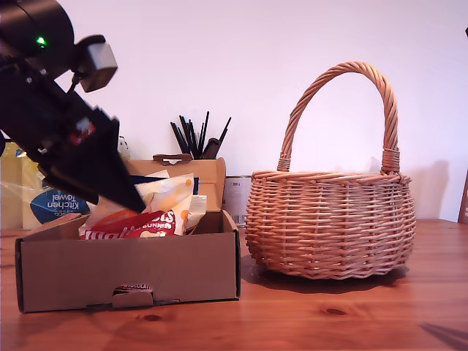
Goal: Move the bags of Easter eggs from the cardboard box on the left into the woven basket on the right side.
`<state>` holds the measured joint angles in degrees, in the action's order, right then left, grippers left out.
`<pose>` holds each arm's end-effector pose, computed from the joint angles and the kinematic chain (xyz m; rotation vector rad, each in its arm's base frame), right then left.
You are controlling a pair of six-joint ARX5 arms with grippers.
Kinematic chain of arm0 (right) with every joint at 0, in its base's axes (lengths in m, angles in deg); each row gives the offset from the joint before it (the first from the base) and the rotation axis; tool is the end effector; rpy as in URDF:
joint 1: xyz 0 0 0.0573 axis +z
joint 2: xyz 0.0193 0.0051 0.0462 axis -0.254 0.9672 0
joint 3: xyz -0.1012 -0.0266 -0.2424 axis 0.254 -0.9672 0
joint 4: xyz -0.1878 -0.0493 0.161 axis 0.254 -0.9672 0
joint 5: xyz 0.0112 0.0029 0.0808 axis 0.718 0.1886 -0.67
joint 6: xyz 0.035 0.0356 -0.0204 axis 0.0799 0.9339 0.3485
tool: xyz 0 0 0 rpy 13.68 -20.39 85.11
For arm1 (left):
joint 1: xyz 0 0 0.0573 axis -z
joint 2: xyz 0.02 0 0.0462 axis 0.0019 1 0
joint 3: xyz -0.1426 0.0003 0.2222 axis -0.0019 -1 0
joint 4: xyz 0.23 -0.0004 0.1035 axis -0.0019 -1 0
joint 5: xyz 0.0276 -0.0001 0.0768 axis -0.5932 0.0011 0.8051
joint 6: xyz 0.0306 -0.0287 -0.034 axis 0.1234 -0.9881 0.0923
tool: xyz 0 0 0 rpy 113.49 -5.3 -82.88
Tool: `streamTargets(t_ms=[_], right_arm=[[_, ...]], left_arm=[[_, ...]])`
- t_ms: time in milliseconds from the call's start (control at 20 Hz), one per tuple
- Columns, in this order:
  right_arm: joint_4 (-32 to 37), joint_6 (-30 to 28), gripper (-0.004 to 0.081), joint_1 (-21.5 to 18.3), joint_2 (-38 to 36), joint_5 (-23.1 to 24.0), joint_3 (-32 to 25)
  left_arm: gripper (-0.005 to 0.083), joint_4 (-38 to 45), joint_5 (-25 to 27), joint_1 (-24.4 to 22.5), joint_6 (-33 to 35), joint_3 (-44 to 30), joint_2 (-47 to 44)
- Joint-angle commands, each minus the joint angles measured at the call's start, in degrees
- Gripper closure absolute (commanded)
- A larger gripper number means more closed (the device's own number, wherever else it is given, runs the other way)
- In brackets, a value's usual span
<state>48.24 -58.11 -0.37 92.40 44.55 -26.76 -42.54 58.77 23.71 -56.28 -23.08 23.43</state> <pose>0.0997 0.0344 0.2721 0.0101 0.4060 0.5476 0.2409 -0.1183 0.1932 0.3363 0.7943 -0.9113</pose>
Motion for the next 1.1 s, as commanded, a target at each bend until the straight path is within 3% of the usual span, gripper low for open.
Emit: streamTargets(t_ms=[0, 250, 350, 600, 750, 850, 1000, 1050], right_arm=[[0.59, -0.15, 0.0783, 0.26, -0.02, -0.07, -1.05], [0.52, -0.13, 0.0782, 0.26, -0.02, -0.70, -0.87], [0.55, -0.17, 0.0783, 0.26, -0.02, -0.68, -0.87], [0.55, -0.22, 0.0783, 0.26, -0.02, -0.66, -0.87], [0.52, -0.22, 0.0783, 0.26, -0.02, -0.66, -0.87], [0.55, -0.22, 0.0783, 0.26, -0.02, -0.66, -0.87], [0.50, -0.22, 0.0783, 0.26, -0.02, -0.63, -0.87], [0.52, -0.22, 0.0783, 0.26, -0.02, -0.63, -0.87]], left_arm=[[0.0247, 1.03, 2.80, 0.22, 1.05, -1.05, 2.03], [0.0246, 8.13, 9.51, 0.20, 3.50, -1.05, 4.09], [0.0246, 8.61, 9.44, 0.20, 4.96, -1.05, 5.22], [0.0246, 7.30, 2.71, -0.07, 4.79, -1.05, 11.45], [0.0260, 7.23, 1.53, -0.07, 4.81, -1.05, 13.07], [0.0392, 7.48, 1.77, -0.09, 4.81, -1.05, 13.11], [0.0756, 7.52, 1.73, -0.07, 4.81, -1.03, 13.11], [0.0800, 7.69, 1.75, -0.09, 4.83, -0.98, 13.09]])
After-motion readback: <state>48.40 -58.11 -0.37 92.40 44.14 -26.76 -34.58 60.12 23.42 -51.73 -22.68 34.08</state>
